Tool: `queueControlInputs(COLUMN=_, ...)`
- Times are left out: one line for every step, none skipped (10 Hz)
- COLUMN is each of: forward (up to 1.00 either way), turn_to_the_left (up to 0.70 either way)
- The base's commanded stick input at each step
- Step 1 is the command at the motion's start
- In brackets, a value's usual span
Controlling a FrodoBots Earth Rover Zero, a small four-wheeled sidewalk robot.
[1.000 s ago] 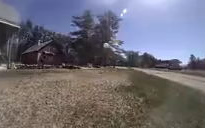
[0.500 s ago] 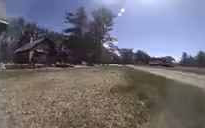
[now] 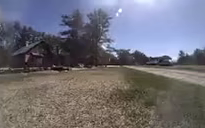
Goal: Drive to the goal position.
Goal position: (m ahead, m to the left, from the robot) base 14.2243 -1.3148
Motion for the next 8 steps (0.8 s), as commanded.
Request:
queueControlInputs(forward=0.69, turn_to_the_left=0.06)
queueControlInputs(forward=0.69, turn_to_the_left=0.06)
queueControlInputs(forward=0.69, turn_to_the_left=0.06)
queueControlInputs(forward=0.69, turn_to_the_left=0.06)
queueControlInputs(forward=0.69, turn_to_the_left=-0.25)
queueControlInputs(forward=0.69, turn_to_the_left=-0.18)
queueControlInputs(forward=0.69, turn_to_the_left=-0.11)
queueControlInputs(forward=0.69, turn_to_the_left=-0.04)
